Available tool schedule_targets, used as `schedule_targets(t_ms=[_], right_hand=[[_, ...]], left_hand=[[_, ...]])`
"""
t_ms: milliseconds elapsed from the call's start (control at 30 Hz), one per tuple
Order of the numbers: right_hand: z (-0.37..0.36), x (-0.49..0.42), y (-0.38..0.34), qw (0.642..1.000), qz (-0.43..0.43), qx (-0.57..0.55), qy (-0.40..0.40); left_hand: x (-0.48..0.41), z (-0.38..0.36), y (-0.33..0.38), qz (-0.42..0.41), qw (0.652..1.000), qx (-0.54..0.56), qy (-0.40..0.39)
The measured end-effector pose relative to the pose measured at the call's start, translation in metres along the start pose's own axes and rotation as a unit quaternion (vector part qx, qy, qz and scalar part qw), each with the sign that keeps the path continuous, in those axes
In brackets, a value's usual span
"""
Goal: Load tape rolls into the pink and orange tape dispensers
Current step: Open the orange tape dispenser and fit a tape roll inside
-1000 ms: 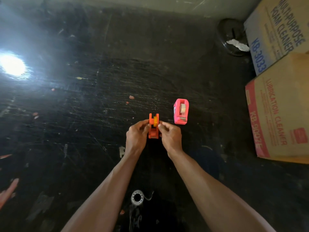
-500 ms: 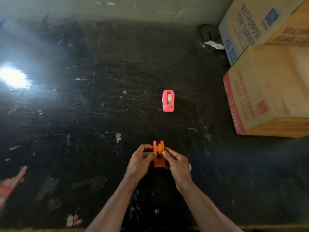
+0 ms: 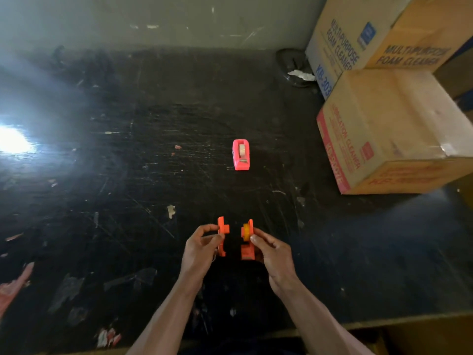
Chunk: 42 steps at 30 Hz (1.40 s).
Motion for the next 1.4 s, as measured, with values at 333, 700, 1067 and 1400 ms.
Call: schedule_targets(t_ms=[333, 700, 1067, 1400], right_hand=[[0.003, 0.000, -0.003, 1.000, 0.001, 0.022, 0.019], [-0.001, -0.007, -0.010, 1.000, 0.005, 0.008, 0.013], [-0.001, -0.002, -0.007, 0.999, 0.001, 0.028, -0.016], [0.021, -0.002, -0.010, 0.999, -0.008, -0.005, 0.050]], left_hand=[[-0.041, 0.015, 0.023, -0.164, 0.914, -0.358, 0.101], [-0.016, 0.004, 0.032, -0.134, 0.978, -0.155, 0.039], [0.001, -0.038, 0.037, -0.119, 0.980, 0.013, -0.160], [-0.005, -0.032, 0.031, -0.171, 0.968, -0.167, -0.070]])
Point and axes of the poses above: each hand's wrist, its own x-axis away from the middle knuckle, its own z-axis out of the back of the hand, y = z × x, the point moved 8 cm from there along -x, towards the middle knuckle, and after that the axes turned 8 degrees about -x, right-handed, at the moved point
